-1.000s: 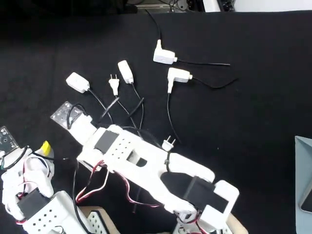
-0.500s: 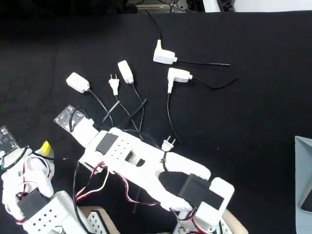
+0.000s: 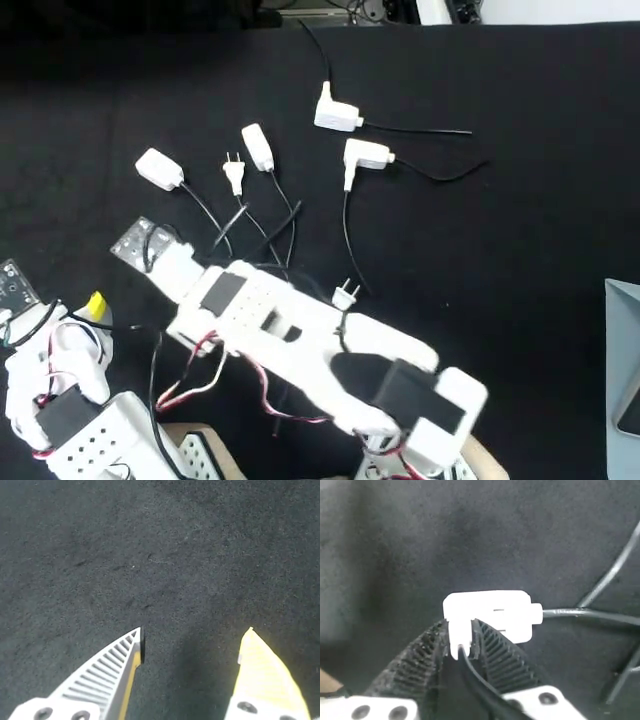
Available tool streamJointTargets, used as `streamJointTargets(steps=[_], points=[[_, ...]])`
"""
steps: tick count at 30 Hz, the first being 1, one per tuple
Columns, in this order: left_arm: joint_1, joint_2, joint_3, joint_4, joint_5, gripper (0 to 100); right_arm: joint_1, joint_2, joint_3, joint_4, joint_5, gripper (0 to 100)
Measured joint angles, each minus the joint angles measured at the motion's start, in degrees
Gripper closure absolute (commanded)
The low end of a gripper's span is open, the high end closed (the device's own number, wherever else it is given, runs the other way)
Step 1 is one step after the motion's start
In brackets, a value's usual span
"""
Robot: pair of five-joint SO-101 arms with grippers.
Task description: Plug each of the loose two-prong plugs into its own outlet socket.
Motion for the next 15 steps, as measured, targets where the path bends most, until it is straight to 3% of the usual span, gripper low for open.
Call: streamJointTargets(steps=[10,15], points=[[0.0,0.0,1.3,-0.9,-0.4,69,1.4,-17.4,0.1,5.3,1.6,98.7],[0.0,0.0,2.3,-2.9,-0.4,69,6.1,-20.7,0.1,5.7,8.8,98.7]])
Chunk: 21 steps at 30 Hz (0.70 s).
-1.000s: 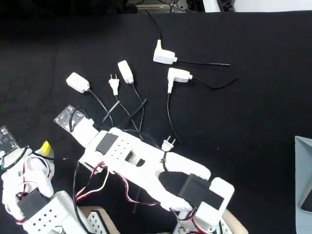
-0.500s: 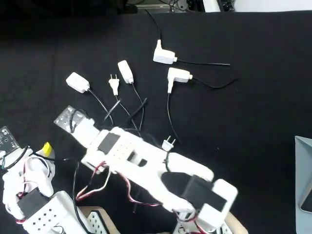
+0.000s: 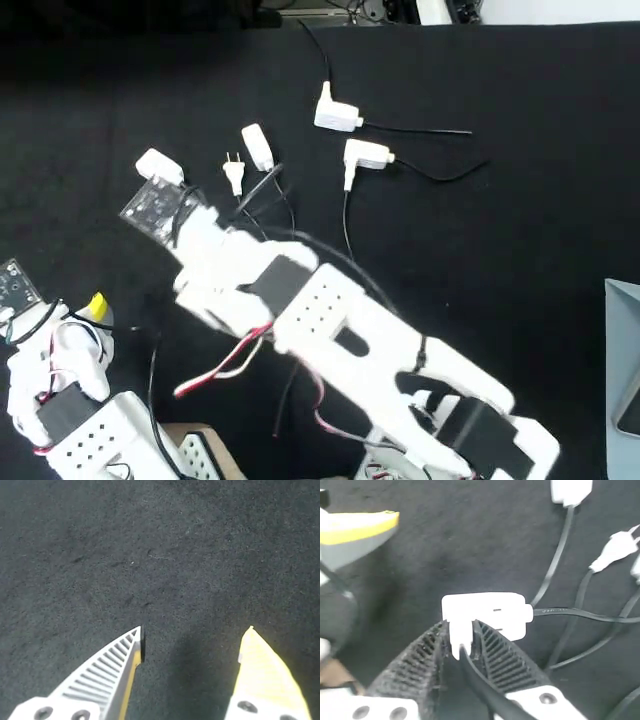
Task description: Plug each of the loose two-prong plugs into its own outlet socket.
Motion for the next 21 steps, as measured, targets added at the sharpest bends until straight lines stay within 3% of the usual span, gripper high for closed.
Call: streamJointTargets(steps=[13,21], points=[[0.0,0.0,0.0,-0.2,0.0,69,19.2,-0.8,-5.3,-0.8,12.5,98.6],[0.0,0.0,0.0,-0.2,0.0,69,34.0,0.1,0.5,-17.4,12.9,98.2]])
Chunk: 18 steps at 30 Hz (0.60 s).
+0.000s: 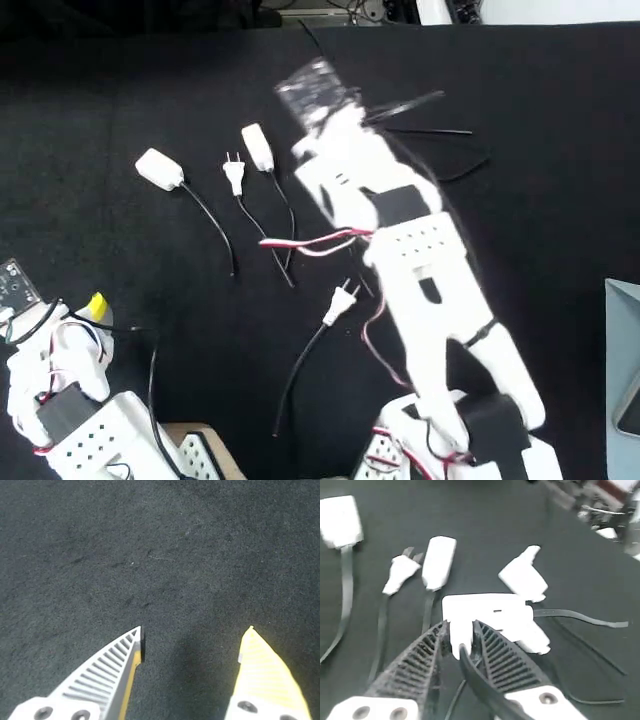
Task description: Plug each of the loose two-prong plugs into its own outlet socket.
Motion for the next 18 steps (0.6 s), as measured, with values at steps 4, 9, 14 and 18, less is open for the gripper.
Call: streamJointTargets(steps=[4,9,14,18], points=[[0.0,0.0,0.0,0.0,0.0,69,2.3,6.9,-0.4,-2.3,-0.4,95.9],[0.0,0.0,0.0,0.0,0.0,69,5.6,17.8,-9.5,2.5,-9.1,82.4],[0.0,0.0,0.8,-0.2,0.0,69,5.4,21.5,-22.7,18.7,-14.5,84.8],[0.0,0.0,1.3,-0.3,0.0,69,4.2,21.5,-26.8,28.4,-15.3,88.8]])
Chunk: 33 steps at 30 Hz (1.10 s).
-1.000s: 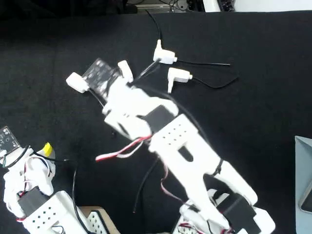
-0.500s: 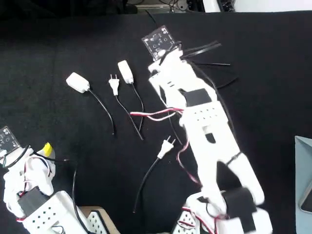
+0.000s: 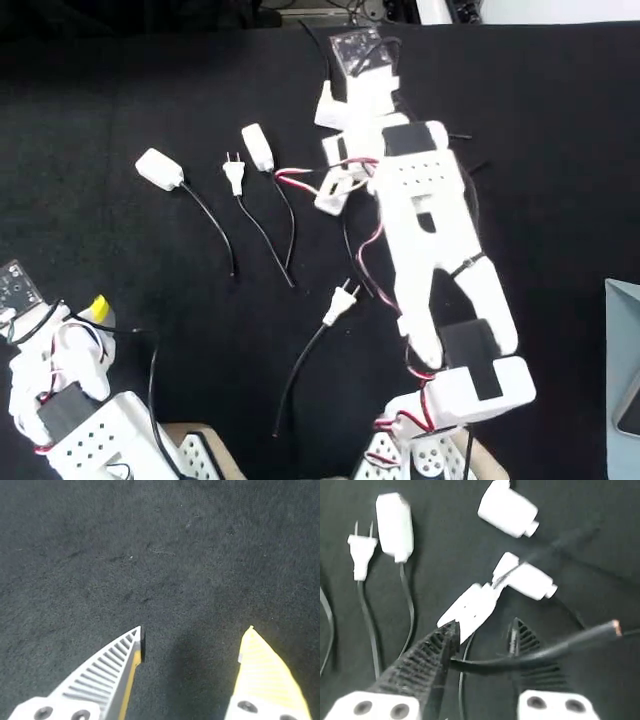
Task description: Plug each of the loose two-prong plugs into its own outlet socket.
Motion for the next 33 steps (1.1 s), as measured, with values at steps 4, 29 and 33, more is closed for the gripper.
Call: streamJointTargets(steps=[4,29,33], points=[[0.0,0.0,0.0,0.0,-0.1,69,-1.9,-1.4,-0.1,8.0,-5.9,91.7],[0.0,0.0,0.0,0.0,-0.2,69,-5.0,-32.3,43.3,14.0,51.0,98.3],[0.0,0.0,0.0,0.0,-0.2,69,-8.9,-33.5,49.7,10.8,54.5,92.6]])
